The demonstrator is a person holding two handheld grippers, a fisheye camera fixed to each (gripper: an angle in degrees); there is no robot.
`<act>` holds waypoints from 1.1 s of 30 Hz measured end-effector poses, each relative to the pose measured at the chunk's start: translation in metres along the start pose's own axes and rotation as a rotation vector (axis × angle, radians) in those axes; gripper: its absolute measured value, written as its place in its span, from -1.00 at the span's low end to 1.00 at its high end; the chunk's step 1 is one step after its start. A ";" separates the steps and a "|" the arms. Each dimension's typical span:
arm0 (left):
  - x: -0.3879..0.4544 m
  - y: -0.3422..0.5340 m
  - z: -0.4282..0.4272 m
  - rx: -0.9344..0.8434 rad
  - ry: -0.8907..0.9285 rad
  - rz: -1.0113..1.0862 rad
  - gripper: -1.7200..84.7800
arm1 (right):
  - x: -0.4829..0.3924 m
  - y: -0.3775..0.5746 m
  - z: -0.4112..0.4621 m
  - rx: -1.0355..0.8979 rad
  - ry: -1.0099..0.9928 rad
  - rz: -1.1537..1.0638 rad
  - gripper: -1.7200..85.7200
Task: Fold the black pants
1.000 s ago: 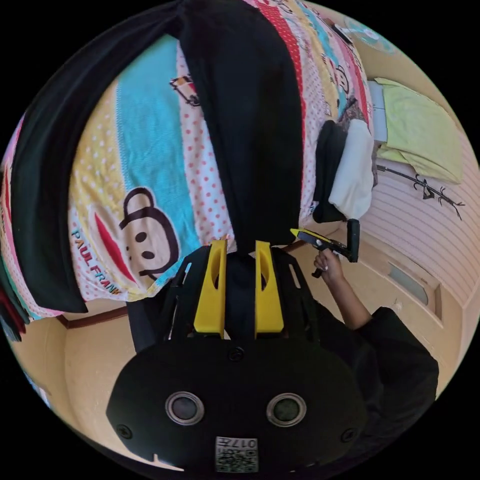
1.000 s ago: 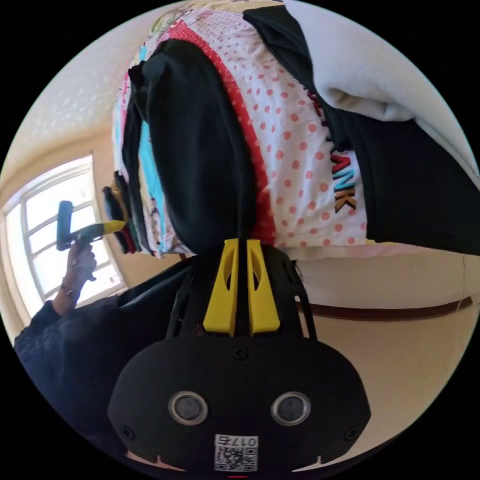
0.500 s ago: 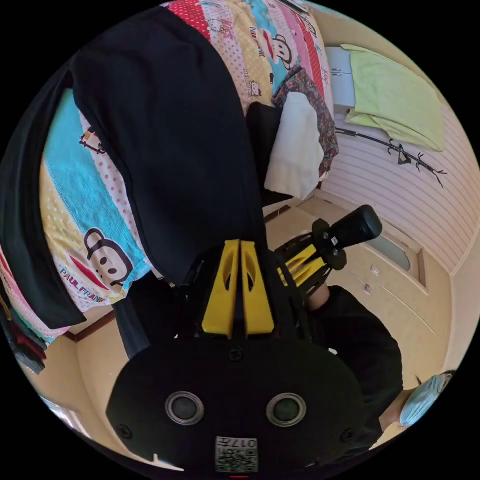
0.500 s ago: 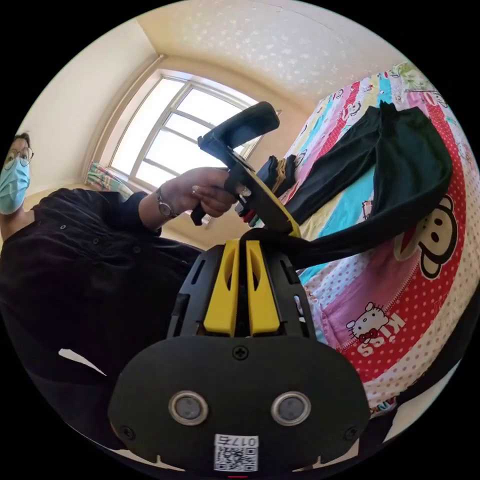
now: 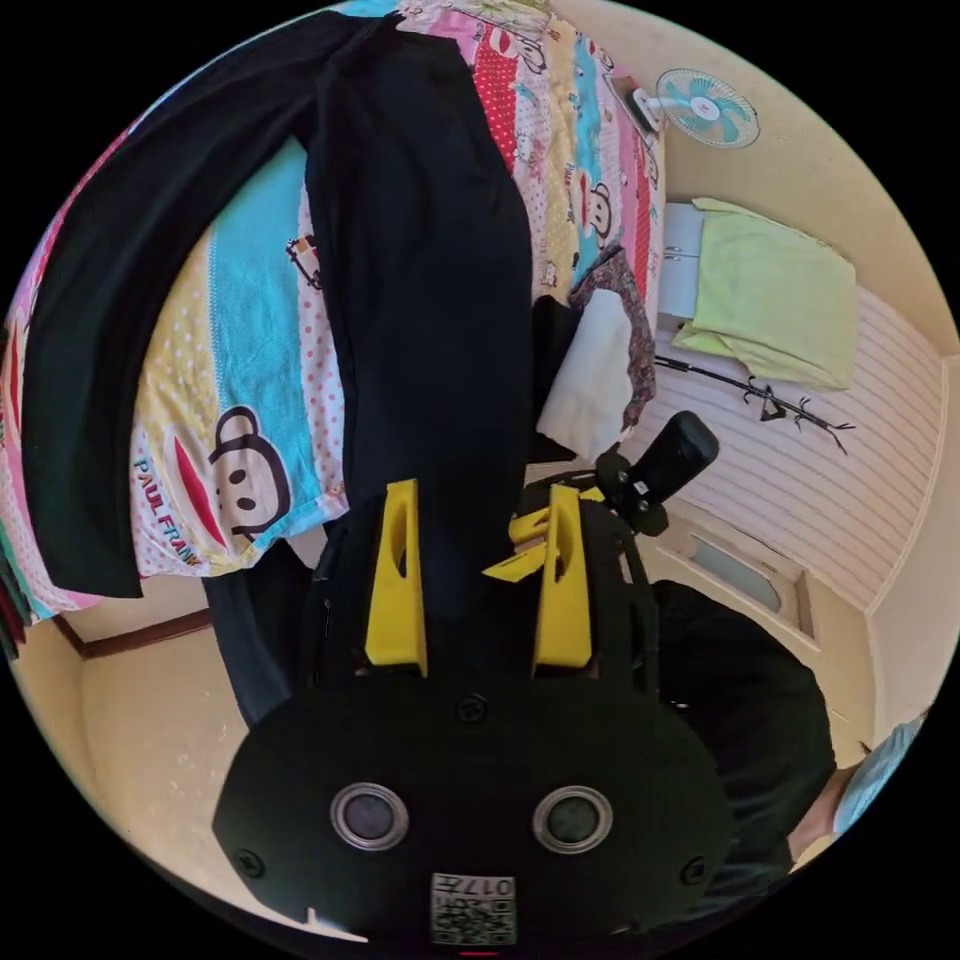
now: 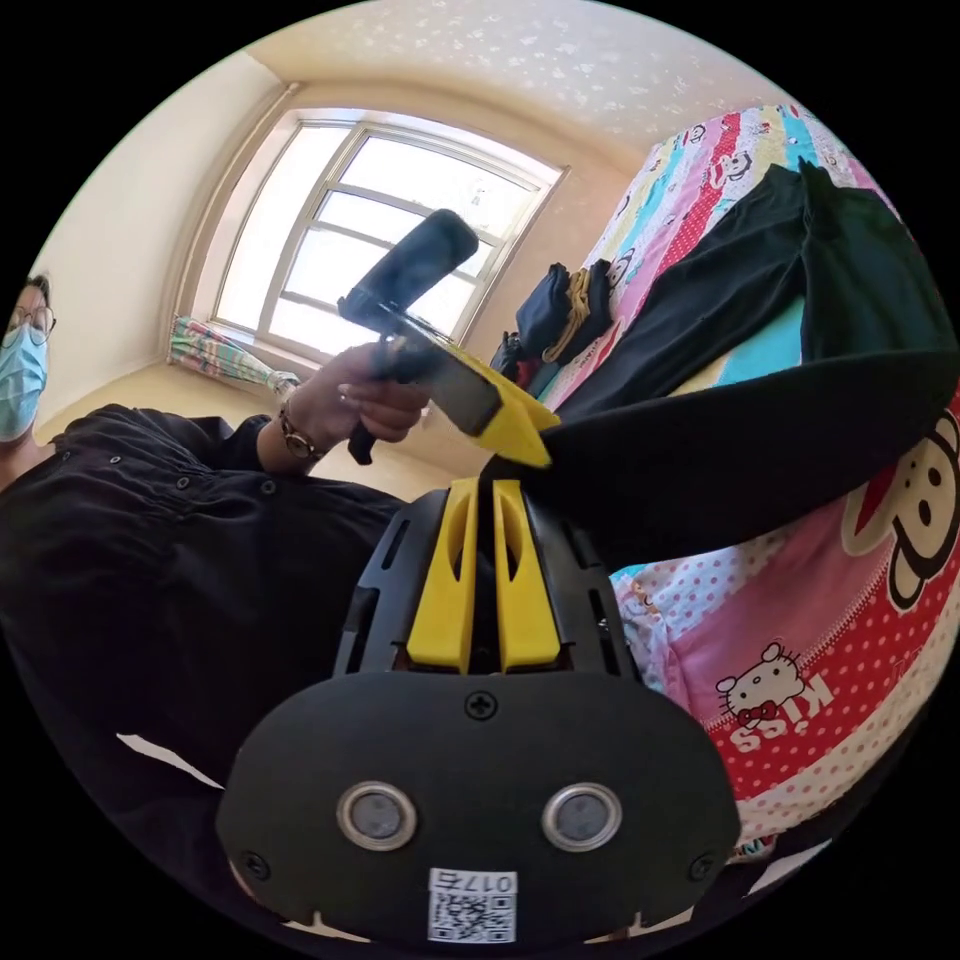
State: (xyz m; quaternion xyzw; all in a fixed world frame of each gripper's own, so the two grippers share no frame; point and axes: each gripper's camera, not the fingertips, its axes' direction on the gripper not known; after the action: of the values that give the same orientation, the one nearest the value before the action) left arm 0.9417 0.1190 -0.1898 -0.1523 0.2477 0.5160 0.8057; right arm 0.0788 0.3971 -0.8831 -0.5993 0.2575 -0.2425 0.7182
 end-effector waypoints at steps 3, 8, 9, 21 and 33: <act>0.001 -0.001 0.011 -0.080 -0.017 0.017 -0.85 | 0.010 -0.001 0.021 -0.062 -0.061 0.016 -0.90; -0.005 0.018 0.018 -0.069 0.046 0.027 -0.87 | 0.059 0.017 0.018 -0.345 -0.200 0.087 -0.87; -0.003 0.022 0.020 -0.067 0.074 0.041 -0.87 | 0.065 0.018 0.011 -0.373 -0.191 0.084 -0.86; 0.009 0.048 -0.011 0.020 0.239 0.035 -0.87 | 0.272 -0.162 -0.230 0.425 0.354 0.608 -0.61; -0.085 0.089 -0.087 0.183 0.884 -0.142 -0.87 | 0.350 -0.235 -0.158 0.578 0.450 0.564 -0.88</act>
State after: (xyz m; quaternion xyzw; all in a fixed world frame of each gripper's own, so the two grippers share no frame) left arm 0.8109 0.0483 -0.2142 -0.3028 0.6014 0.3207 0.6662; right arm 0.2275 0.0130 -0.7026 -0.2135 0.4820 -0.2236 0.8198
